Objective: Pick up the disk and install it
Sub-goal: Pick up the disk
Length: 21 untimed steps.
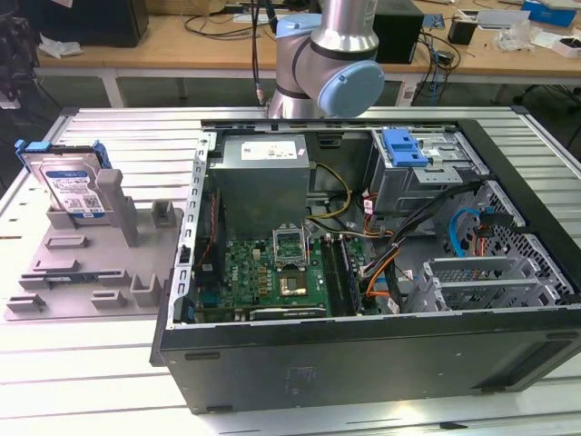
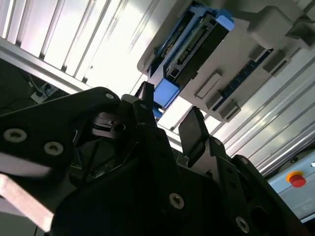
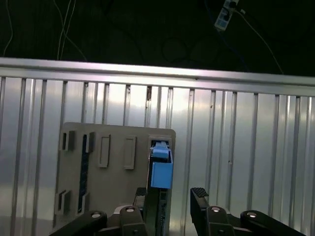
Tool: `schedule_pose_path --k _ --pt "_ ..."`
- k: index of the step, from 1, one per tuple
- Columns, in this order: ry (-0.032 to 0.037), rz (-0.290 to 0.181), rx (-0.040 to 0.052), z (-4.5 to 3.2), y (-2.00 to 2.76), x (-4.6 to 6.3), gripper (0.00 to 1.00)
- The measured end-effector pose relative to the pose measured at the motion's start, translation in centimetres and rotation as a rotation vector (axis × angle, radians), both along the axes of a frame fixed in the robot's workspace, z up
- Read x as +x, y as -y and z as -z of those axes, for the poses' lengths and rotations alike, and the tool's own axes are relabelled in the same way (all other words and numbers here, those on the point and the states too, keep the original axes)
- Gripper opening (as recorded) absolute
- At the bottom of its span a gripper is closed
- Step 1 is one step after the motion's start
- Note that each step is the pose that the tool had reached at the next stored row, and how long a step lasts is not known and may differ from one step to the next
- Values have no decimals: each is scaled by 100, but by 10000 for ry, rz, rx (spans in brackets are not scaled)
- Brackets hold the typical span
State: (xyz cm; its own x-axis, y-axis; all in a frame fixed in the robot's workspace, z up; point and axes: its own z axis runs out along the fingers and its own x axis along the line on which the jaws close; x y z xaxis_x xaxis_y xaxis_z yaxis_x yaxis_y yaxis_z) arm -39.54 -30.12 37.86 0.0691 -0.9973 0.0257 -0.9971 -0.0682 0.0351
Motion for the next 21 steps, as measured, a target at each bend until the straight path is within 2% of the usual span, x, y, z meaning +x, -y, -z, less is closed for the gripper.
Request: schedule_pose_path --k 11,16,21 --pt "1 -48 -6 0 2 0 48" --pt "-1 532 -13 3 5 0 48" --pt "2 618 -33 44 6 0 48"
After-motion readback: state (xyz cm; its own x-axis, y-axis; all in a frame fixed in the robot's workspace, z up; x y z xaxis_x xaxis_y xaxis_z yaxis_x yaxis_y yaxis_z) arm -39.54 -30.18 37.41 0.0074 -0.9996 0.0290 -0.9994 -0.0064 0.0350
